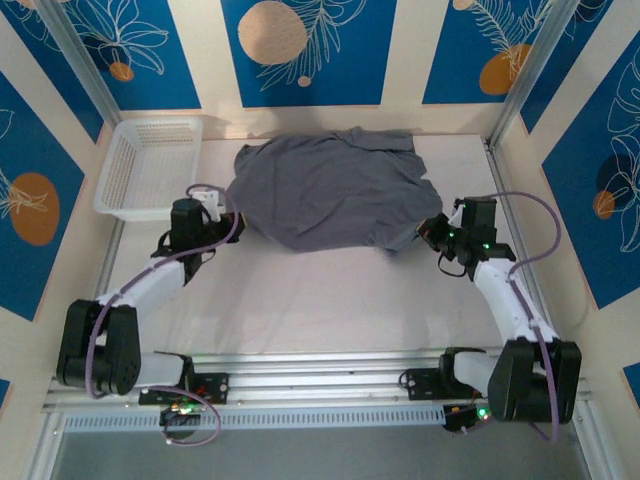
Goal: Fold the inside-out t-shirt
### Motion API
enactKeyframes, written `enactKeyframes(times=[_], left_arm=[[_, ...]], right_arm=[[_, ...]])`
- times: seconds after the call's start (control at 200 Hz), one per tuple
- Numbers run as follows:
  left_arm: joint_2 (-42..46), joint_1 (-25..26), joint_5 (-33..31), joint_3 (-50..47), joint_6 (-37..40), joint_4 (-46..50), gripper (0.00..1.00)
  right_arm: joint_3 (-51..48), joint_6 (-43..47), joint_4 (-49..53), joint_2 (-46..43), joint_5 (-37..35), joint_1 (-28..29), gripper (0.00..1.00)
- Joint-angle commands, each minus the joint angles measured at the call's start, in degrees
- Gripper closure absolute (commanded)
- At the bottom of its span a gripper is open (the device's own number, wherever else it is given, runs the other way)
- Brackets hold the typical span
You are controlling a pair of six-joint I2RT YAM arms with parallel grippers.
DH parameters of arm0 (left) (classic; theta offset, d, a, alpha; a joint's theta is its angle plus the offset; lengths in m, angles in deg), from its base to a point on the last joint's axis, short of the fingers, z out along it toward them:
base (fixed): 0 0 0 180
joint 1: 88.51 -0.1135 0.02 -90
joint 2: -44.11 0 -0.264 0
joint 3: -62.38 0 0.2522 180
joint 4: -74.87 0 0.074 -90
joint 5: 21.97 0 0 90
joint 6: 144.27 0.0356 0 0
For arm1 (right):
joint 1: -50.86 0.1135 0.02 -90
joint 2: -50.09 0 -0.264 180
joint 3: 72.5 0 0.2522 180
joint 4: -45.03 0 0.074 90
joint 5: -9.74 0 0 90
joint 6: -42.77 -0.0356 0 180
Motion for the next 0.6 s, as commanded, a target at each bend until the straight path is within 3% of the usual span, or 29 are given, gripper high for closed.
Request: enactKeyframes(times=[0.0,0.075,0.205,0.255,0.29,0.32,0.345,0.395,0.43,0.51,0.595], left_arm=[[7.39,-0.36,-5.00,-2.00,-3.80,0.64,1.00],[13.66,-0.36,-9.81,-3.76,-4.52,6.34,1.00],[30.14,-0.33,-15.89,-10.10,-6.93,13.98,1.00],[38.83,-0.37,-16.79,-13.67,-7.54,15.08,0.91],[44.87,-0.37,-17.13,-16.15,-7.81,15.83,0.73],[50.23,-0.30,-17.08,-17.83,-7.78,16.59,0.48],[54.02,-0.32,-17.05,-18.99,-7.72,17.56,0.34],[60.14,-0.30,-17.51,-20.35,-7.91,19.51,0.21],[62.55,-0.30,-18.04,-20.89,-7.94,20.46,0.16],[62.34,-0.34,-16.97,-20.37,-7.05,20.00,0.11],[54.87,-0.21,-11.98,-17.74,-5.88,16.11,0.09]], right_arm=[[-0.38,-13.06,7.85,-7.76,-8.83,-0.32,1.00],[-1.57,-18.96,13.88,-15.33,-13.66,-0.32,1.00],[-6.58,-26.67,19.25,-32.52,-15.97,-0.15,0.98],[-8.21,-30.16,21.49,-40.66,-16.84,-0.14,0.95],[-10.37,-30.96,19.50,-47.07,-16.70,0.02,0.83],[-13.19,-29.96,14.67,-52.17,-16.17,0.18,0.68],[-15.69,-29.20,10.59,-56.36,-15.87,0.26,0.57],[-18.72,-28.43,4.90,-62.29,-17.29,0.30,0.32],[-18.82,-26.66,2.34,-62.96,-18.14,0.30,0.02],[-14.85,-19.57,-1.84,-57.09,-17.57,0.29,0.01],[-11.27,-12.52,-7.12,-47.89,-14.83,0.38,0.01]])
